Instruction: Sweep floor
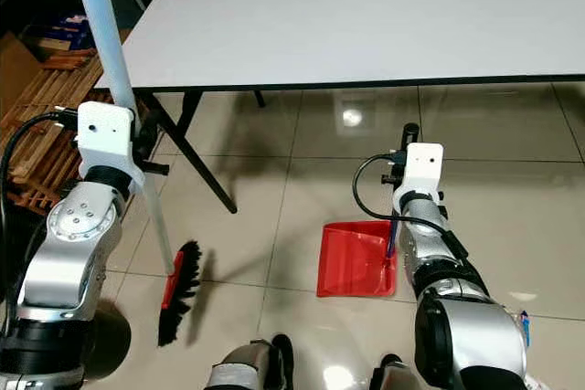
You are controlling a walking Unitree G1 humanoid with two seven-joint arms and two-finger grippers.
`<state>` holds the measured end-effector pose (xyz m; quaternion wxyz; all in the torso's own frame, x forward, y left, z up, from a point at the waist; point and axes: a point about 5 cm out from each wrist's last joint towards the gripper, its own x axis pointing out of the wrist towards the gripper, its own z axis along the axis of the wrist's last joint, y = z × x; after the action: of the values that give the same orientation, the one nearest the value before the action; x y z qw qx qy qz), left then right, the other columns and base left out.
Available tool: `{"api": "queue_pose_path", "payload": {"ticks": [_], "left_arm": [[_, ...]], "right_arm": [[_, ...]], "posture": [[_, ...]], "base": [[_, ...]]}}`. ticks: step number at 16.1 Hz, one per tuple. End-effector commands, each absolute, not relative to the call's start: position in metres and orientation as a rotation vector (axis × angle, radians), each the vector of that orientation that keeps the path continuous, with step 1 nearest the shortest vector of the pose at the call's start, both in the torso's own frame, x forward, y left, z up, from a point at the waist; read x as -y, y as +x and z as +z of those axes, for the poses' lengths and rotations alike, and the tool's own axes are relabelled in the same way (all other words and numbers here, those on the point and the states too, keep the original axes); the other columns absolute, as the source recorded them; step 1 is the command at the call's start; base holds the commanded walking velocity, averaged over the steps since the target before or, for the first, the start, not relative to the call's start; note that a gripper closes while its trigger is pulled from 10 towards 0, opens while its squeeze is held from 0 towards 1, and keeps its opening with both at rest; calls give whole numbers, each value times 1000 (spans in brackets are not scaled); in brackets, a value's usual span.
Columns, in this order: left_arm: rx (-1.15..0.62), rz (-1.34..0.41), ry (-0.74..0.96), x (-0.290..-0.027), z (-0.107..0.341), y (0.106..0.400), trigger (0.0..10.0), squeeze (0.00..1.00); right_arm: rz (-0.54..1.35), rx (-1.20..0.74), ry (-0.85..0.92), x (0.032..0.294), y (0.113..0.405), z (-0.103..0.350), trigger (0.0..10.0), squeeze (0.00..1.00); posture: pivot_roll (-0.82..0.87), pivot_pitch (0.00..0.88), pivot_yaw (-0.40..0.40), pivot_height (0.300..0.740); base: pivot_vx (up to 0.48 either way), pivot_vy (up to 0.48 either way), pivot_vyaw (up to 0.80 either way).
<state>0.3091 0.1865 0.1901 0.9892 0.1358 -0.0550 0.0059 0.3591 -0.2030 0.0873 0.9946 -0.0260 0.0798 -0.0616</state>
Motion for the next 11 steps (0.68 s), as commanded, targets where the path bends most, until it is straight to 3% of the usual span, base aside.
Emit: {"api": "queue_pose_path", "payload": {"ticks": [1,11], "left_arm": [[144,32,308,-188,196,310,10000,0],[195,64,274,-171,193,336,10000,0]], "right_arm": [[-114,-191,-60,200,355,79,0,0],[-131,-100,-81,213,368,108,0,0]], "posture": [[268,147,207,740],[153,67,101,740]], "base": [[0,0,0],[0,0,0]]}}
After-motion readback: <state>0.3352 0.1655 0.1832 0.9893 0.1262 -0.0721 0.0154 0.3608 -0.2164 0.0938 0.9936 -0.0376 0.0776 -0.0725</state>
